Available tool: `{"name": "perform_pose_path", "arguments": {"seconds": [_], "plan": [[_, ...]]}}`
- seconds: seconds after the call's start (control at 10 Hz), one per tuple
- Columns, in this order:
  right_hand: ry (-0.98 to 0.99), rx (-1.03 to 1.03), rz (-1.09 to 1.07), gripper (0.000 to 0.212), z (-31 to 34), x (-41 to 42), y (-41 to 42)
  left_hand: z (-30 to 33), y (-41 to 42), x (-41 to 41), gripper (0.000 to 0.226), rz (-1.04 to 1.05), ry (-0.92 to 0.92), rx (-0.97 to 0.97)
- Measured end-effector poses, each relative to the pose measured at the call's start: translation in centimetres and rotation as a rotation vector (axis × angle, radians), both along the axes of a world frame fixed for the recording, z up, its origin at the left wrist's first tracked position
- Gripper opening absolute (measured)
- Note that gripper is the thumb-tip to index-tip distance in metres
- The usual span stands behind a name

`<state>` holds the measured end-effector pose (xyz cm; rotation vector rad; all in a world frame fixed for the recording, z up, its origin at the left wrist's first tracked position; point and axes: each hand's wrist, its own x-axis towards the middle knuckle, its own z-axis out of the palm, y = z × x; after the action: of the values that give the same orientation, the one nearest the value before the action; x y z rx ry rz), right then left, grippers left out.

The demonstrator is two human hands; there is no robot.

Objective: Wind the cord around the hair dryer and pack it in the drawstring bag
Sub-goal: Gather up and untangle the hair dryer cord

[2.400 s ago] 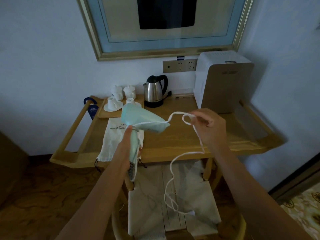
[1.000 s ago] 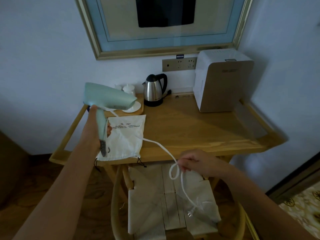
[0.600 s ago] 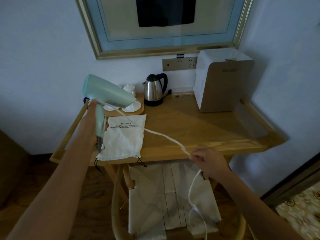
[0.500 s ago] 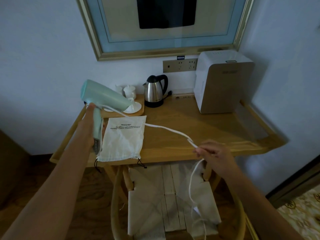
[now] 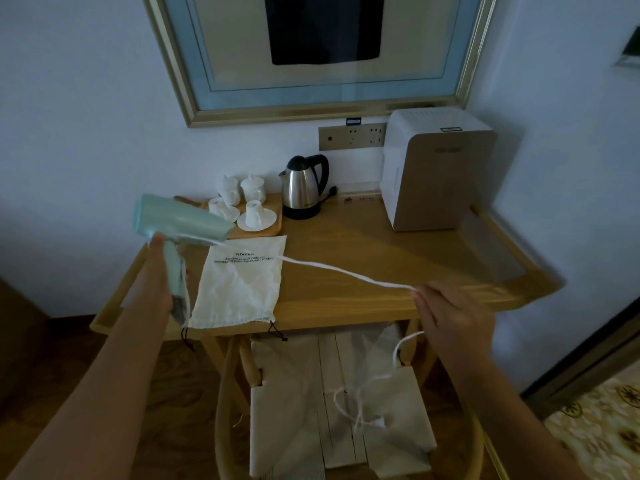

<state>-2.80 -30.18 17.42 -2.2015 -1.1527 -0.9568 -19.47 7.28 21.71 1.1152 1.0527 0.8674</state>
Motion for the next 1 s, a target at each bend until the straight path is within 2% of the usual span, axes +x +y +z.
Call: {"name": "perform_pose_path", "arguments": {"seconds": [0.1,0.2,0.3,0.5,0.6,0.7,0.8,0.9,1.0], "plan": [[0.391,-0.498,-0.110,0.011,-4.6,-1.1,2.0,1.9,-0.9,0.2,0.040,-0.134,-0.029,0.072],[1.305,-0.311,-0.066,0.017,-6.5,-1.7,4.3,3.4,-2.6,1.0,0.040,-0.244,-0.088,0.169],[1.898,-0.028,0.054,0.016,-5.4,-0.4,5.6,5.1,-4.1,2.1,0.042,-0.349,-0.108,0.210],[2.041,0.718,0.547,0.024,1.2,4.9,6.0,5.8,-4.0,3.8,0.048,-0.461,-0.171,0.167],[1.974,0.867,0.753,0.022,4.1,6.7,5.4,5.6,-3.3,4.1,0.052,-0.468,-0.256,-0.032],[1.841,0.781,0.938,0.021,6.5,7.9,4.4,5.2,-2.3,3.9,0.058,-0.491,-0.293,-0.067],[1.691,0.656,1.083,0.022,9.5,8.2,3.9,4.9,-1.6,3.7,0.053,-0.473,-0.305,-0.114],[1.489,0.621,1.207,0.020,13.5,7.6,4.1,5.3,-1.8,4.0,0.052,-0.456,-0.303,-0.135],[1.162,0.577,1.223,0.020,17.1,6.1,4.0,5.1,-2.2,4.3,0.053,-0.463,-0.291,-0.046]]}}
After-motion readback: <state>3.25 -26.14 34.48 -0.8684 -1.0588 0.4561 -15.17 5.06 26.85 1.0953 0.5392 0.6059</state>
